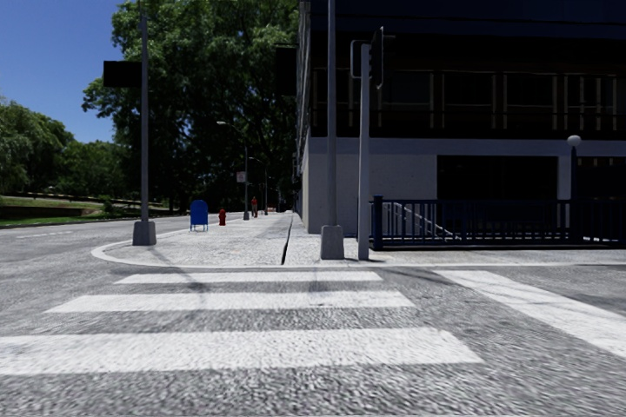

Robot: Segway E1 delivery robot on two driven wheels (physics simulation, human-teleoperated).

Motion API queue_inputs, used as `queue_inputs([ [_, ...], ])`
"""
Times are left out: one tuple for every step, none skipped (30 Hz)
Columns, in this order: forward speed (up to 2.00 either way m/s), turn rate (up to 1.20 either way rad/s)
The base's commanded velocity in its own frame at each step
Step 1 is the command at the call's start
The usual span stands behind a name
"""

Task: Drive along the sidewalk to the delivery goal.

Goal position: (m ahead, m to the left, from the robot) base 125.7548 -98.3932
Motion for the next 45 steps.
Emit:
queue_inputs([
  [0.5,0.43],
  [0.5,0.43],
  [0.5,0.43],
  [0.5,0.43],
  [0.5,0.43],
  [0.5,0.43],
  [0.5,0.43],
  [0.5,0.43],
  [0.5,0.43],
  [0.51,0.43],
  [0.51,0.43],
  [0.51,0.43],
  [0.52,0.43],
  [0.57,0.43],
  [0.57,0.43],
  [0.65,0.43],
  [0.99,0.43],
  [2.0,0.43],
  [2.0,0.43],
  [2.0,0.43],
  [2.0,0.43],
  [2.0,0.43],
  [2.0,0.43],
  [2.0,0.43],
  [2.0,0.43],
  [2.0,0.43],
  [2.0,0.43],
  [2.0,0.43],
  [2.0,0.43],
  [2.0,0.43],
  [2.0,0.42],
  [2.0,0.4],
  [2.0,0.38],
  [2.0,0.38],
  [2.0,0.36],
  [2.0,0.36],
  [2.0,0.36],
  [2.0,0.36],
  [2.0,0.28],
  [2.0,0.0],
  [2.0,0.0],
  [2.0,0.0],
  [2.0,0.0],
  [2.0,0.0],
  [2.0,0.0],
])
